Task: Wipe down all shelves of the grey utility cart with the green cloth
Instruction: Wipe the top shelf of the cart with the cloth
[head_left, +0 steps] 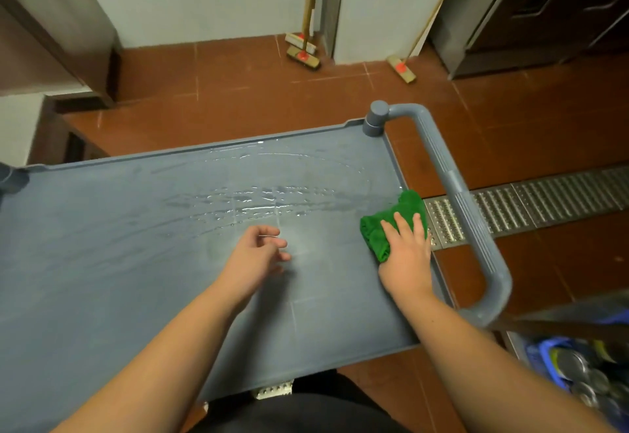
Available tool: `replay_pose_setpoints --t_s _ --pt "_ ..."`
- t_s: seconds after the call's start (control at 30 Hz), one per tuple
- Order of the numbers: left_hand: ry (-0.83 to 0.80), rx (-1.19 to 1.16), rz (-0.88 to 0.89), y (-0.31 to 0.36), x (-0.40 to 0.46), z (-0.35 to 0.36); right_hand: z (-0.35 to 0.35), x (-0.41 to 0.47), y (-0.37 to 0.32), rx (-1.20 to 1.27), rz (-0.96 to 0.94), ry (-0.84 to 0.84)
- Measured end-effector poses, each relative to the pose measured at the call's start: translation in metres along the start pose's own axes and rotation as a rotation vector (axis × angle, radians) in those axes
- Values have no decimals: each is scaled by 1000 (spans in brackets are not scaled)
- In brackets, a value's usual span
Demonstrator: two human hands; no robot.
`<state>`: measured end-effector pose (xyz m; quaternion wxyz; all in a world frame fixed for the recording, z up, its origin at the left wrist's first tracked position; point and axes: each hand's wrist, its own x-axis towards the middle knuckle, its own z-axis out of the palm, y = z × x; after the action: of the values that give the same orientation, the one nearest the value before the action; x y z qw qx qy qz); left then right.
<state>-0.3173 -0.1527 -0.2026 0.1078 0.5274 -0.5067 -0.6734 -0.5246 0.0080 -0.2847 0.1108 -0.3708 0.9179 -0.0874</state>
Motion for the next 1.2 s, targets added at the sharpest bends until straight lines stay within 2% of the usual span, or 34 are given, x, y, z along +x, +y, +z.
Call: replay_pose_setpoints --t_s 0.13,0.23,0.63,0.8,1.0,1.13,1.2 --pt "54 -34 12 -4 -2 -35 18 2 -21 195 39 134" --pt "122 -78 15 -10 -6 -81 34 3 -61 213 -20 141" --pt "369 -198 -12 -62 -59 -317 113 -68 -341 154 -438 -160" --pt "446 -242 -17 -83 -92 -406 142 -109 -445 131 -562 -225" --pt "466 -319 -3 -94 -128 -459 165 -147 -539 68 -705 -260" --pt "492 -364 19 -104 -145 -476 177 -164 -592 120 -800 -309" --pt "482 -388 22 -106 -148 -480 183 -170 -608 186 -782 -312"
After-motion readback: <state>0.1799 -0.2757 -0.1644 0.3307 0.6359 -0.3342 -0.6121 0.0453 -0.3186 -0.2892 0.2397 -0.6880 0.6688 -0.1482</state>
